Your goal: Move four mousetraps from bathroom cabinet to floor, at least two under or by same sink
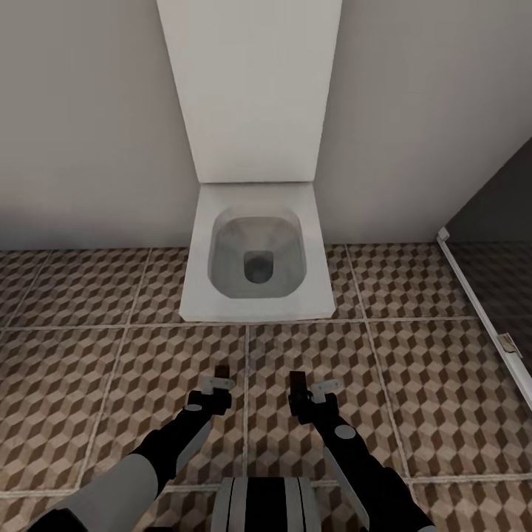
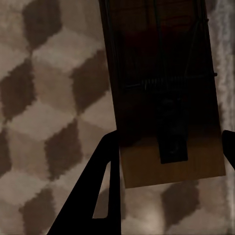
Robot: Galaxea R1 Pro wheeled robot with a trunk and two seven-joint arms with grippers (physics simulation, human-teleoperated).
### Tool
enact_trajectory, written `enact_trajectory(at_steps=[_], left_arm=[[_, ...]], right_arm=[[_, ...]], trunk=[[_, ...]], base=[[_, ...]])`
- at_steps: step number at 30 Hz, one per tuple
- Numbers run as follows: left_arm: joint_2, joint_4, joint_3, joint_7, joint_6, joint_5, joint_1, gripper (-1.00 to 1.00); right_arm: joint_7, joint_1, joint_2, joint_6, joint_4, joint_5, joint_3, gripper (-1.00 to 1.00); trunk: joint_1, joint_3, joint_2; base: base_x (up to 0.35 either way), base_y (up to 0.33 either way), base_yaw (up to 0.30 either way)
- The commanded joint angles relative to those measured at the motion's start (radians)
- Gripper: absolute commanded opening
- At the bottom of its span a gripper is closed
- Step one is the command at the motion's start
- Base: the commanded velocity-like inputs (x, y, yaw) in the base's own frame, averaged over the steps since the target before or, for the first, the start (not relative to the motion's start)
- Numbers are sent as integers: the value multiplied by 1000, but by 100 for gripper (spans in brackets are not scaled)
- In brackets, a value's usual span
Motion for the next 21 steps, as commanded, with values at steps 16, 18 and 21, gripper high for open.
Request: enact_trajectory(at_steps=[16, 18, 21], left_arm=[[-1, 8, -9, 10, 4, 8, 0, -100], [-1, 8, -9, 10, 4, 8, 0, -100], [-1, 8, -9, 10, 4, 8, 0, -100]], right_arm=[[-7, 0, -1, 3, -1, -14, 4, -100], [-7, 0, -1, 3, -1, -13, 4, -100], [-7, 0, -1, 3, -1, -14, 4, -100]], trunk=[[6, -55, -4], [7, -62, -4], [8, -74, -5]], base=[[0, 0, 0], [0, 0, 0], [0, 0, 0]])
